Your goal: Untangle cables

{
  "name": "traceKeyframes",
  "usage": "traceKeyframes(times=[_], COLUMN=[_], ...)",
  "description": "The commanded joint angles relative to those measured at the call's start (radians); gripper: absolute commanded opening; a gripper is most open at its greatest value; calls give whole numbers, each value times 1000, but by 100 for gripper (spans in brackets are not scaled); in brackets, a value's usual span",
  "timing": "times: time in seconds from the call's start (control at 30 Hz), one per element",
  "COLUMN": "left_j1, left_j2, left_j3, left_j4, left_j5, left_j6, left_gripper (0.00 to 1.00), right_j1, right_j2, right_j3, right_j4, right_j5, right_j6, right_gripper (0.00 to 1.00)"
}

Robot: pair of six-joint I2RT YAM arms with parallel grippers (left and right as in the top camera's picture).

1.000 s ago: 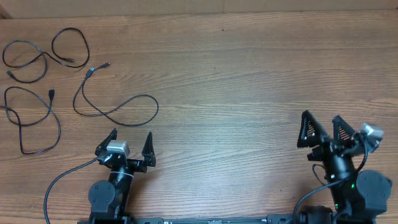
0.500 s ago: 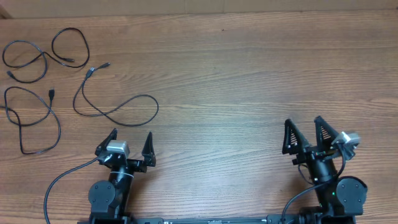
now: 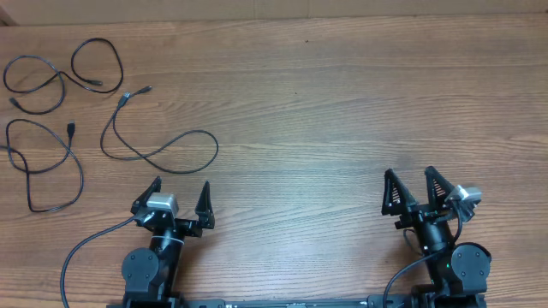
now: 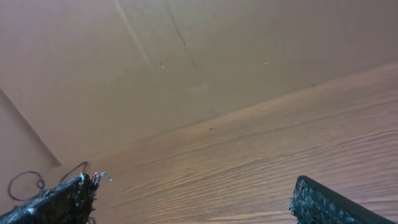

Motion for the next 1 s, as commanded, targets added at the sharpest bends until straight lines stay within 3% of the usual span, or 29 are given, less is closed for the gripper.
traceKeyframes(times=[0.0, 0.5, 0.97], left_j1=[-3, -3, -3], left_j2=[-7, -7, -7], left_j3=[-7, -7, -7], left_j4=[1, 1, 1], left_j5=[-7, -7, -7], left_j6=[18, 18, 18], left_gripper=[99, 99, 99], right_j1=[13, 16, -23], right_j2=[-13, -13, -13], right_j3=[-23, -65, -65], right_j4=[6, 10, 11], right_j5=[13, -16, 0], right_j6=[-111, -422, -419], right_gripper=[100, 100, 100])
